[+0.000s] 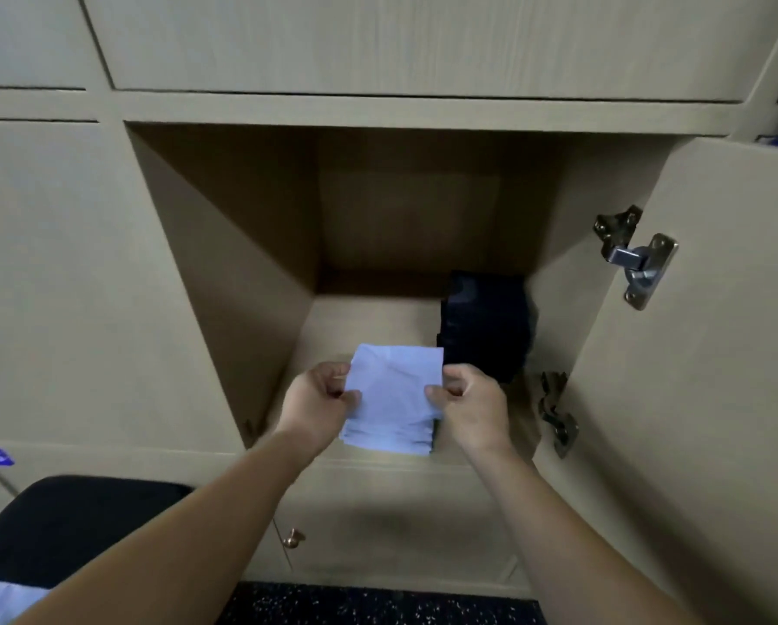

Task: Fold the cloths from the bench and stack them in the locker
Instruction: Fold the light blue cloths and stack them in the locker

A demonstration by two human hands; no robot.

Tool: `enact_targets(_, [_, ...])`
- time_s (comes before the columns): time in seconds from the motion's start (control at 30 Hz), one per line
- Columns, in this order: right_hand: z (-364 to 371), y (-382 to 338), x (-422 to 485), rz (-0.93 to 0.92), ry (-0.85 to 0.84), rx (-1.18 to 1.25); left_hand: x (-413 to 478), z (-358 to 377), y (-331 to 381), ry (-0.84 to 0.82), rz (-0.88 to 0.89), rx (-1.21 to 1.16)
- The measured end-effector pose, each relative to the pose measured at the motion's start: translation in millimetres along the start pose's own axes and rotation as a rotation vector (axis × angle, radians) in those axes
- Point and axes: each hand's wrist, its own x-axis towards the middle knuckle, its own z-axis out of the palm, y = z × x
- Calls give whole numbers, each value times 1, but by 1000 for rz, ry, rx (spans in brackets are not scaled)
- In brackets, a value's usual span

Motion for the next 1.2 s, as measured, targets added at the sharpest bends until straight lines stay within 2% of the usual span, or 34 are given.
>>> enact_targets(0.13, [6,1,31,-14,-1,14,31,5,0,-27,3,-40])
enact_targets(0.33, [22,26,34,62,-39,61,43,12,-25,-49,-30,-68])
enact_targets(0.83, [36,43,30,90,-14,34,42,16,-47,-65,3,59])
enact_targets(0.93, [34,39,28,-37,84,-140,45,15,-41,-15,87,206])
enact_targets(1.0, [33,32,28,-190,86,-348,49,16,-39,26,229,374])
enact_targets(1.1, [36,21,31,-312,-98,-537,55,21,-31,-18,433,648])
enact_targets(1.2, [41,24,34,-300,-267,-684,62,26,-33,-211,439,908])
